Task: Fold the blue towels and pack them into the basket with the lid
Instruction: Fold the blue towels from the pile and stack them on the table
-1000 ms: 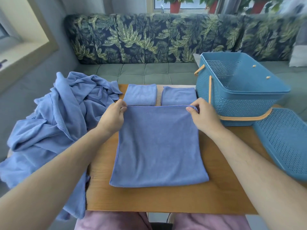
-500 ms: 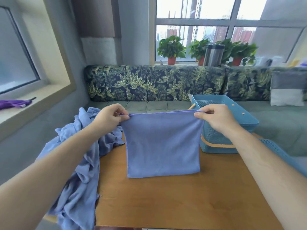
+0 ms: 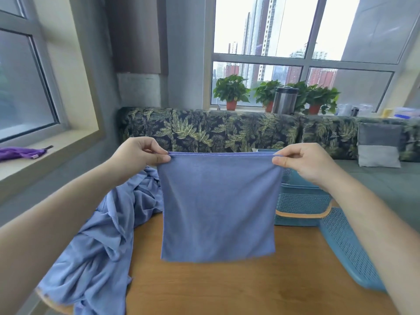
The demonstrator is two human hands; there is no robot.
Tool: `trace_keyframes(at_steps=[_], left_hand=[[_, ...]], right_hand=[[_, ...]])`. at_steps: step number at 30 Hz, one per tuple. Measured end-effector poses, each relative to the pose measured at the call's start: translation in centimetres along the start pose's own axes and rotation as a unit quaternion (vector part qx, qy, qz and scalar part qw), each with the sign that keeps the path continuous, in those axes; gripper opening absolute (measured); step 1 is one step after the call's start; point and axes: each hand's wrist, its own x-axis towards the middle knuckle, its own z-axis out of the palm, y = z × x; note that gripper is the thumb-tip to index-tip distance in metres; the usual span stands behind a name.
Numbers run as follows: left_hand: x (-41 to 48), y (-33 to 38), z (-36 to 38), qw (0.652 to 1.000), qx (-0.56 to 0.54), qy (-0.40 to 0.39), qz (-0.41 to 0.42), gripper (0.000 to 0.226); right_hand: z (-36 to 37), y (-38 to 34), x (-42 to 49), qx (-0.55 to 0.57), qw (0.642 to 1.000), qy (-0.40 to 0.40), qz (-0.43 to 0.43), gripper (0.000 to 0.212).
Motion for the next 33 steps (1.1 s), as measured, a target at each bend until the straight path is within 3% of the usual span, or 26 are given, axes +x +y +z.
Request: trace_keyframes(at_steps=[4, 10, 13, 16, 20, 26, 30, 33], left_hand=[[2.2, -2.9, 0.9, 0.993, 0.117, 0.020, 0.008, 0.019], [4.5, -5.7, 2.2, 0.975, 0.220, 0.037, -0.002, 0.006], [4.8, -5.8, 2.3, 0.975, 0.215, 0.052, 0.013, 0.014], [3.3, -5.8, 2.7, 0.980, 0.183, 0.064, 0.037, 0.007], [-0.3, -8.1, 3.7, 0.991, 0.128, 0.022, 0.020, 0.005], [-8.5, -13.8, 6.9, 0.991, 0.111, -0.058, -0.049, 0.005], [-12.6, -17.3, 8.6, 0.987, 0.099, -0.070, -0.110, 0.002], [-13.1, -18.4, 9.3, 0.987, 0.104, -0.044, -0.116, 0.003]], right_hand=[[2.9, 2.6, 1.7, -0.028, 0.999, -0.007, 0.022, 0.025], [6.7, 5.3, 3.7, -0.065, 0.996, 0.040, 0.044, 0.021], [6.9, 5.4, 3.5, -0.079, 0.995, 0.060, 0.019, 0.022], [6.6, 5.4, 2.2, -0.070, 0.996, 0.054, 0.011, 0.013], [6.9, 7.0, -1.4, -0.026, 0.999, 0.020, 0.025, 0.010], [9.7, 12.3, -9.7, -0.011, 0.988, -0.096, 0.116, 0.014], [11.1, 14.3, -14.0, -0.012, 0.970, -0.170, 0.171, 0.019], [11.9, 14.4, -14.4, 0.006, 0.971, -0.157, 0.182, 0.022]])
